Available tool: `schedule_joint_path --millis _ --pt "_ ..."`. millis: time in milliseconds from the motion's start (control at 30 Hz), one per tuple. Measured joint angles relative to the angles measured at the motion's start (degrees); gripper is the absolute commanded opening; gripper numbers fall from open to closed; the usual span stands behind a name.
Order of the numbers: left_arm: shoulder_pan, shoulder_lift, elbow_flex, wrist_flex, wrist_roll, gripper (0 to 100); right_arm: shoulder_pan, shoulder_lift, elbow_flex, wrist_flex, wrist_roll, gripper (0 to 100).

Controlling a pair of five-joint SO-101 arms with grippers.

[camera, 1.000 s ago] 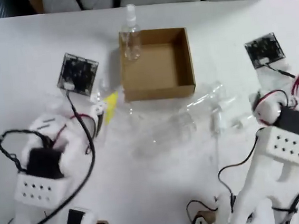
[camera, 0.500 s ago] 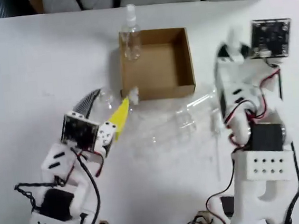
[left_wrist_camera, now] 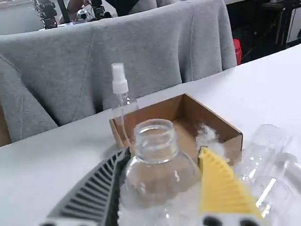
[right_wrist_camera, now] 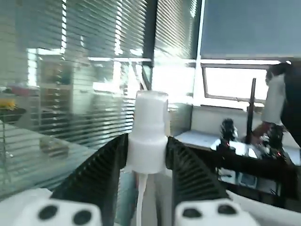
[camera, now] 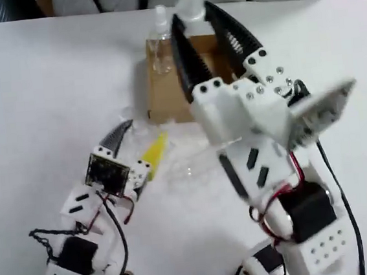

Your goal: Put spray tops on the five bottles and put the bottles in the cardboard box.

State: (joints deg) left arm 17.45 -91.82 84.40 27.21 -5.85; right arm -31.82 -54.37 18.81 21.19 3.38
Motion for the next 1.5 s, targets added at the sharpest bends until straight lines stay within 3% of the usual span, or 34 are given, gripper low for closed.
schedule_joint_path --millis 267,633,967,1500 --pt "1.85 0.0 2.46 -4.57 8.44 2 -5.63 0.97 -3.6 7.3 -8.18 1.5" --pt "2.11 0.0 5.1 -4.75 9.14 2 -5.8 0.88 -0.18 12.31 -12.66 1.5" --pt "2.11 0.0 5.1 -4.75 9.14 2 -5.89 1.05 11.16 0.44 -12.84 1.5" --pt "2.11 0.0 5.1 -4.75 9.14 2 -5.89 1.05 18.2 -4.84 -12.84 1.5"
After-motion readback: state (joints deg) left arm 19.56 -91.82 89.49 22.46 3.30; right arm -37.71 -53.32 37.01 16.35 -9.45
